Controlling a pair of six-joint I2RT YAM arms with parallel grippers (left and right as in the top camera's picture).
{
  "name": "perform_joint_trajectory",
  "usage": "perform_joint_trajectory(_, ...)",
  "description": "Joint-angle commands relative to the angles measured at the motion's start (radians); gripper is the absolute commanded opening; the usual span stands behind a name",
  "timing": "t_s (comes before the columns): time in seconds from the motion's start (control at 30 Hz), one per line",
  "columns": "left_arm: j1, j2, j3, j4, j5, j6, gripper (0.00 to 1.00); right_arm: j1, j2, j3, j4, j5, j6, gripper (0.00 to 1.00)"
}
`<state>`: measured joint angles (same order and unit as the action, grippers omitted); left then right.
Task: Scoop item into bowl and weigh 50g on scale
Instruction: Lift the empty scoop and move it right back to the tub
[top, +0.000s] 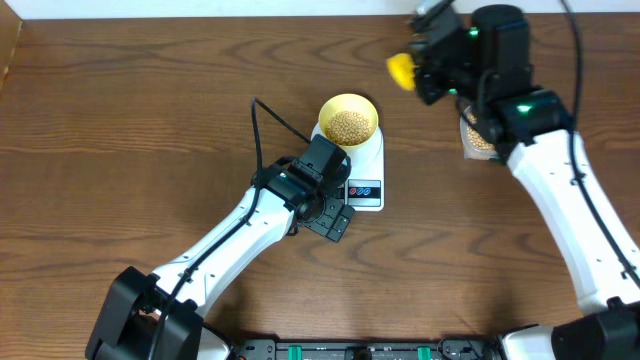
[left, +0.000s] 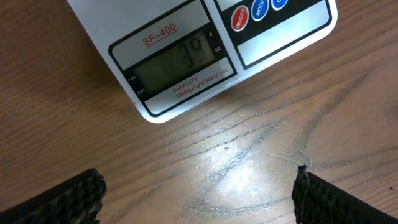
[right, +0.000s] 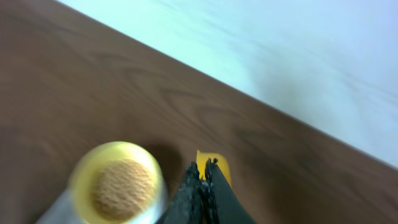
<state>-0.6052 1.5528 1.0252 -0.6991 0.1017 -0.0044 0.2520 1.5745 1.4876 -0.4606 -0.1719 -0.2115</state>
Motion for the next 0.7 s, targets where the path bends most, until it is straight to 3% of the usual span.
perform_joint_trajectory(0.0, 0.000, -0.002, 0.007, -0.003, -0.009, -0.015, 0.98, -0.045, -0.011, 0.027, -0.058, 0.172, 0.054, 0.01)
perform_joint_trajectory(0.2, 0.000, -0.002, 0.007, -0.003, -0.008, -0.015, 0.98, -0.142, 0.013, 0.027, -0.186, 0.233, 0.084, 0.01)
perform_joint_trajectory(0.67, 0.000, -0.002, 0.007, -0.003, -0.008, -0.015, 0.98, -0.299, 0.059, 0.006, -0.235, 0.233, 0.088, 0.01)
